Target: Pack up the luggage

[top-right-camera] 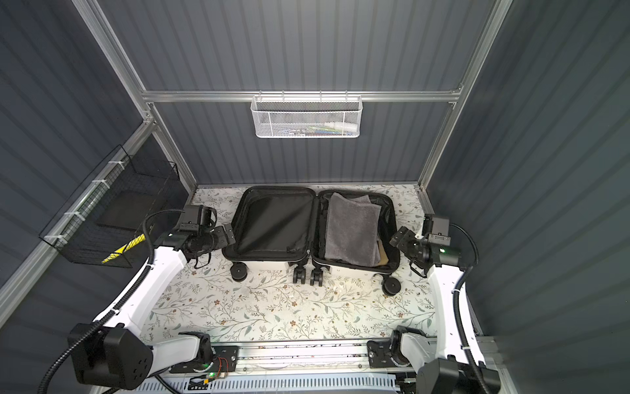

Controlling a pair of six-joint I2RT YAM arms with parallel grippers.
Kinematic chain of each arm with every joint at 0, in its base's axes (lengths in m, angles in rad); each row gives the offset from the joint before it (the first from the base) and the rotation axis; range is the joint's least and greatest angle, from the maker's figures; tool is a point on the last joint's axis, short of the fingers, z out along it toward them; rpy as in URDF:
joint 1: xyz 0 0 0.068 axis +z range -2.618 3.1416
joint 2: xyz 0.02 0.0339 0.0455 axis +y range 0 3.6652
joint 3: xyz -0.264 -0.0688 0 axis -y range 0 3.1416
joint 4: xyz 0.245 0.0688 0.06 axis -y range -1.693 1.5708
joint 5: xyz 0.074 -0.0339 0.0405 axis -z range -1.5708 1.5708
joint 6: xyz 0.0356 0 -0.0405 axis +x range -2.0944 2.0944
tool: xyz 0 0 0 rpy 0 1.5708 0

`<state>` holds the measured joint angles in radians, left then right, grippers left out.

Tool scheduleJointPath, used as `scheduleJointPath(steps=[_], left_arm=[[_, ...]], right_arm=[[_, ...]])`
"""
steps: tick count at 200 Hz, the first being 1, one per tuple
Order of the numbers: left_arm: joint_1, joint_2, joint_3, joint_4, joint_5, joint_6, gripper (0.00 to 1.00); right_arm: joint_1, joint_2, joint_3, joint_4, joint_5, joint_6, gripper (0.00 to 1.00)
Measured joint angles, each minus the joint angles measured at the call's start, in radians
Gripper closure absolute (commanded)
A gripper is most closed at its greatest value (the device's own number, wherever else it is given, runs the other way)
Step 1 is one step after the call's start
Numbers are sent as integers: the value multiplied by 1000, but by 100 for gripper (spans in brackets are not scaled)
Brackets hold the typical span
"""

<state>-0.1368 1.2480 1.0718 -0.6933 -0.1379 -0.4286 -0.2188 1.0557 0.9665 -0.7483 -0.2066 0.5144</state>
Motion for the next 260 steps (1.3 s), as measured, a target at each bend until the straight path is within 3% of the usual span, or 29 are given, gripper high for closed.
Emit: scheduleJointPath(steps=[76,182,260], left_arm=[[80,5,-96,39,126,2,2],[106,66,-182,158,194,-47,45],[119,80,-194,173,183,-45,56]], right_arm=[[-23,115,-138,129,-46,-6,21],[-31,217,-154,253,-173,-52,32],[23,264,-157,290,-195,-47,34]])
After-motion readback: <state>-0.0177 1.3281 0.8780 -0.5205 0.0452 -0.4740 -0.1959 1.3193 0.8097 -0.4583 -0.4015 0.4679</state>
